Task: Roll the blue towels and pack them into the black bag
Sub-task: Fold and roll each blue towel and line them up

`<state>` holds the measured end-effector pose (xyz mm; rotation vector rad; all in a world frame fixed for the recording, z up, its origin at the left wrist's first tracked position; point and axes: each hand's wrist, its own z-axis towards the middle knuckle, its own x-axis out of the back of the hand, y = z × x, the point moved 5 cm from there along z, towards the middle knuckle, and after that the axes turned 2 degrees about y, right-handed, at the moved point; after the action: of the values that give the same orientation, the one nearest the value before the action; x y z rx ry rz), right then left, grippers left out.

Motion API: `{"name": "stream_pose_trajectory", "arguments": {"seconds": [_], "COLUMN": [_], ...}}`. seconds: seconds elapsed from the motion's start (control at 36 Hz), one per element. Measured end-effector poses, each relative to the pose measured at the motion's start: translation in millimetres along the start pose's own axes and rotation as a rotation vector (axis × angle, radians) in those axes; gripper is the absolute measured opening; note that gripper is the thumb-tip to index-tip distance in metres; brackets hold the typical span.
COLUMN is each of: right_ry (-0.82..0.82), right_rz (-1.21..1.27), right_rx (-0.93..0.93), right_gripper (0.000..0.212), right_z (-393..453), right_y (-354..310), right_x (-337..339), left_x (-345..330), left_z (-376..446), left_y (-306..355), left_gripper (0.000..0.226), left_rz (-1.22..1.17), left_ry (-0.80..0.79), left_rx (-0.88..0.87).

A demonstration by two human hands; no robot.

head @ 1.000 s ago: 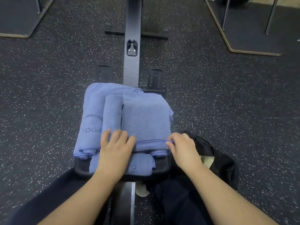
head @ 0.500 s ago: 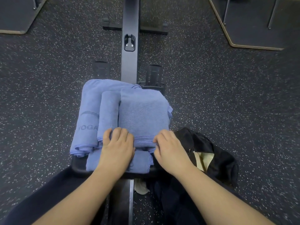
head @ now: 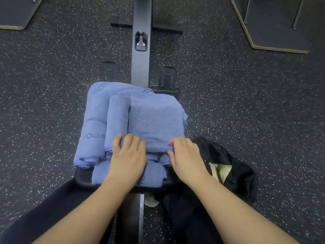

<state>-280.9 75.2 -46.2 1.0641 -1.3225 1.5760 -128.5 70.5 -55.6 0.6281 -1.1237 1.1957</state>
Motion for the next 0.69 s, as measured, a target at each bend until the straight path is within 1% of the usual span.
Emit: {"name": "stream_pose_trajectory", "arguments": {"seconds": [0.06, 0.14, 0.19, 0.25, 0.33, 0.36, 0.42, 0.47, 0.53, 0.58, 0.61, 0.67, 0.69], "right_ry": [-0.107, -0.117, -0.133, -0.082, 0.115, 0.149, 0.165, 0.113, 0.081, 0.098, 0.116, 0.154, 0.168], "right_rz": [0.059, 0.037, 0.0, -0.042, -0.121, -0.132, -0.088, 0.023, 0.085, 0.069, 0.056, 0.04, 0.037], "right_rx": [-0.045, -0.005, 0.003, -0.017, -0.039, -0.037, -0.037, -0.062, -0.069, -0.049, -0.029, 0.0, 0.005], "right_gripper": [0.022, 0.016, 0.012, 0.011, 0.017, 0.018, 0.014, 0.009, 0.017, 0.025, 0.025, 0.016, 0.016], "right_z": [4, 7, 9, 10, 9, 10, 11, 11, 9, 9, 10, 10, 9], "right_y": [3, 5, 4, 5, 6, 5, 1, 0, 1, 1, 1, -2, -3], "right_x": [-2, -1, -2, -3, -1, 0, 0, -3, -7, -10, -12, -12, -11], "left_x": [2, 6, 8, 7, 5, 5, 6, 7, 9, 12, 15, 20, 21], "left_z": [1, 4, 6, 7, 10, 11, 13, 14, 15, 17, 18, 19, 20], "left_y": [0, 0, 1, 2, 4, 5, 4, 4, 2, 1, 1, 3, 4], "left_gripper": [0.007, 0.017, 0.018, 0.017, 0.015, 0.016, 0.017, 0.017, 0.02, 0.022, 0.022, 0.02, 0.017], "left_rz": [-0.002, 0.002, 0.011, 0.031, 0.048, 0.05, 0.045, 0.032, 0.014, -0.018, -0.038, -0.071, -0.079], "left_ry": [0.001, 0.012, 0.015, -0.001, -0.024, -0.028, -0.021, -0.01, 0.008, 0.038, 0.061, 0.113, 0.128], "left_rx": [0.013, 0.036, 0.052, 0.069, 0.086, 0.092, 0.107, 0.116, 0.118, 0.116, 0.113, 0.089, 0.065]}}
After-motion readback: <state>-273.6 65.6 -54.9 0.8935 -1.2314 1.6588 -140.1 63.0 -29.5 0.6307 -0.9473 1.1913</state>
